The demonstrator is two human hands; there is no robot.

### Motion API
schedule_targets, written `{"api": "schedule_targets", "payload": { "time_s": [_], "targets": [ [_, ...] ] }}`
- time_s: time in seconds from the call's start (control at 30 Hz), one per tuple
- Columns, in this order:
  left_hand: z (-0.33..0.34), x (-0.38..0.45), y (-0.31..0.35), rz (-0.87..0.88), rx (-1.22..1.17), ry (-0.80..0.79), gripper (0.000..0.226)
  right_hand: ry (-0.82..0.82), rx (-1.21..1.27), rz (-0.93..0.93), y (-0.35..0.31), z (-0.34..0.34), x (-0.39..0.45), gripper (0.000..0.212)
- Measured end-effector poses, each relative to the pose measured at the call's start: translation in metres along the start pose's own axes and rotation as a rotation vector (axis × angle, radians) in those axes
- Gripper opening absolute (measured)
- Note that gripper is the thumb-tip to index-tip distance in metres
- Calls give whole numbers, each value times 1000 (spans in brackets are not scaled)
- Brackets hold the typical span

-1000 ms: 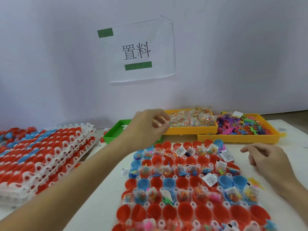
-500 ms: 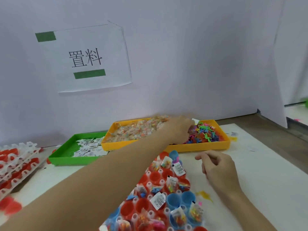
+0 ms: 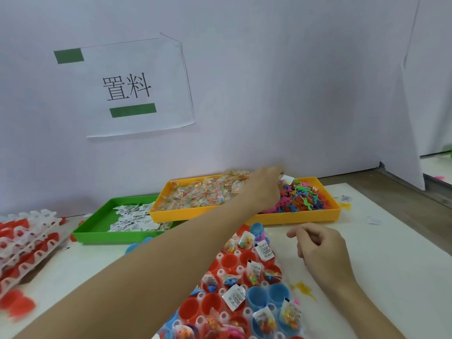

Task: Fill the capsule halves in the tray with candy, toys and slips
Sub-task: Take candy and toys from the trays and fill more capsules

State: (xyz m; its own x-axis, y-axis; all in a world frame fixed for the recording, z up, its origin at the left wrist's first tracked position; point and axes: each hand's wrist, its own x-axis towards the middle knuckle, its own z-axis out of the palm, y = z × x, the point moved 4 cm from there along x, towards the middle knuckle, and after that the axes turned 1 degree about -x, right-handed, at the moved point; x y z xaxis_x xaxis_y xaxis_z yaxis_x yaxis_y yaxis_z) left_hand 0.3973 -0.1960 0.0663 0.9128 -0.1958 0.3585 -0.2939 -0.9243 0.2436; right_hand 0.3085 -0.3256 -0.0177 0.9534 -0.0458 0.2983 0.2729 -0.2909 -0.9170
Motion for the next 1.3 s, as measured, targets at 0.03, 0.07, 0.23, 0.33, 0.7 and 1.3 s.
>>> {"api": "schedule_targets", "payload": {
  "time_s": [0.03, 0.07, 0.23, 0.33, 0.7, 1.3],
  "targets": [
    [-2, -2, -2, -9, -24, 21, 25, -3, -4, -1, 0, 0, 0, 30],
    [-3, -5, -4, -23, -42, 31, 21, -4, -7, -1, -1, 0, -1, 31],
    [-6, -13, -11, -90, -108, 63, 14, -16, -26, -2, -1, 0, -1, 32],
    [-6, -13, -12, -132, -149, 99, 18, -13, -26, 7, 0, 0, 0, 32],
    [-8, -10, -16, -214, -329, 203, 13, -16, -36, 10, 0, 1, 1, 32],
    [-100, -147, -87, -534, -1089, 248, 8, -37, -28, -19, -2, -3, 0, 30]
  ]
}}
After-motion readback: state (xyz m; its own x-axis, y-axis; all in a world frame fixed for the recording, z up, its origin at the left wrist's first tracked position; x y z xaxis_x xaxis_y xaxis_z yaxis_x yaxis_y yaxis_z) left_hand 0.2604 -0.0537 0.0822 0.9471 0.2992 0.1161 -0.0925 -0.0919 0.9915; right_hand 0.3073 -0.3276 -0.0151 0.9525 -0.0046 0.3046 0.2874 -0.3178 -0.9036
